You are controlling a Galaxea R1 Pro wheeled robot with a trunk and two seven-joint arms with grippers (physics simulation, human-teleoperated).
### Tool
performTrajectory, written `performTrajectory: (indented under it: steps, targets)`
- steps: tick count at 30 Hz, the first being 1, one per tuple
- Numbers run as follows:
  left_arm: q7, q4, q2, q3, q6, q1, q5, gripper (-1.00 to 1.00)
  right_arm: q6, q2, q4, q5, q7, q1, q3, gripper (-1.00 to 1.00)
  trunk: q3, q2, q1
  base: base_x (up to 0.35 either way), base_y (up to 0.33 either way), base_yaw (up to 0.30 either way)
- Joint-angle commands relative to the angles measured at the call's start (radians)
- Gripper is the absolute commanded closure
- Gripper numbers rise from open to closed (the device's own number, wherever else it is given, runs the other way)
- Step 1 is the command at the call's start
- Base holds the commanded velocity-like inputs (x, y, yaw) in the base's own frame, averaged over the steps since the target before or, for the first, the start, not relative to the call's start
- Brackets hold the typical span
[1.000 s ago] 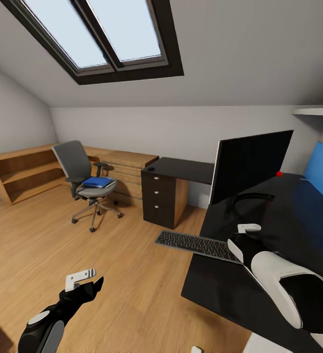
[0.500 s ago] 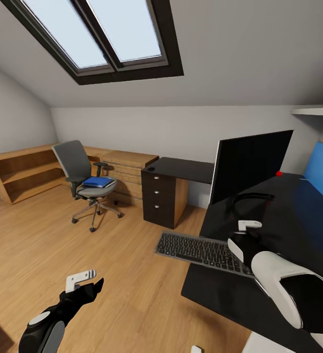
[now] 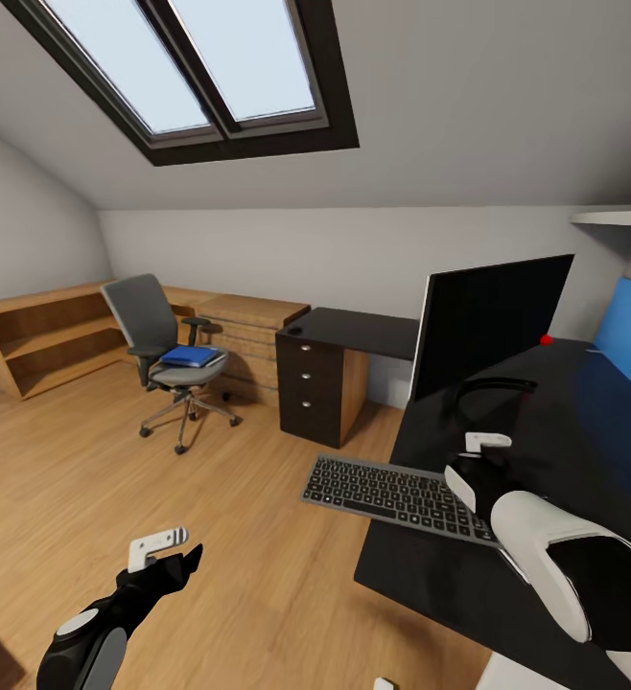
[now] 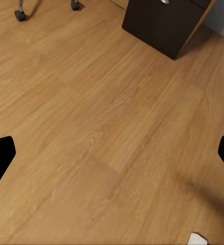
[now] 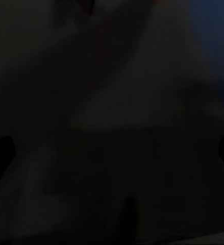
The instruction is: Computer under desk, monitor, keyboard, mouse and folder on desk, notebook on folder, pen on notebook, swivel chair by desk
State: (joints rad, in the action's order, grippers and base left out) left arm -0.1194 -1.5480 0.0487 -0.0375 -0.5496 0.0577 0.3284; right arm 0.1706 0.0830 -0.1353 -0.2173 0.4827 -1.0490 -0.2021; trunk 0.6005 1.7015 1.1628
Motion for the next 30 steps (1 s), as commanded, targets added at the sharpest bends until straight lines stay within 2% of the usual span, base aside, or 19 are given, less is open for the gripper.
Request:
performTrajectory:
  steps: [1, 6, 21, 25, 28, 30]
  targets:
    - [-0.008, -0.001, 0.0, 0.001, -0.004, 0.001, 0.011, -1.0, 0.011, 0.0, -0.003, -0.015, 0.004, 0.0, -0.009, -1.0, 0.001, 0.0, 0.0, 0.217, 0.0, 0.0]
    - [-0.008, 0.0, 0.0, 0.001, -0.003, 0.001, 0.011, -1.0, 0.014, 0.0, -0.003, -0.035, 0.004, 0.0, -0.012, -1.0, 0.001, 0.0, 0.0, 0.258, 0.0, 0.0]
    - [-0.008, 0.0, 0.0, 0.001, -0.006, 0.001, 0.011, -1.0, 0.031, -0.001, -0.001, -0.045, 0.001, 0.0, -0.011, -1.0, 0.001, 0.0, 0.0, 0.016, 0.0, 0.0]
    - [-0.008, 0.0, 0.0, 0.002, -0.006, 0.001, 0.011, -1.0, 0.069, 0.001, -0.002, -0.091, -0.05, 0.0, -0.004, -1.0, 0.001, 0.0, 0.0, 0.0, 0.0, 0.0]
    - [-0.008, 0.0, 0.0, 0.001, -0.006, 0.001, 0.011, -1.0, 0.114, 0.006, -0.003, -0.152, -0.137, 0.0, 0.0, -1.0, 0.001, 0.0, 0.0, 0.0, 0.0, 0.0]
    - [-0.008, 0.0, 0.0, 0.001, -0.006, 0.001, 0.011, -1.0, 0.125, 0.007, -0.003, -0.162, -0.156, 0.0, 0.001, -1.0, 0.001, 0.0, 0.0, 0.0, 0.0, 0.0]
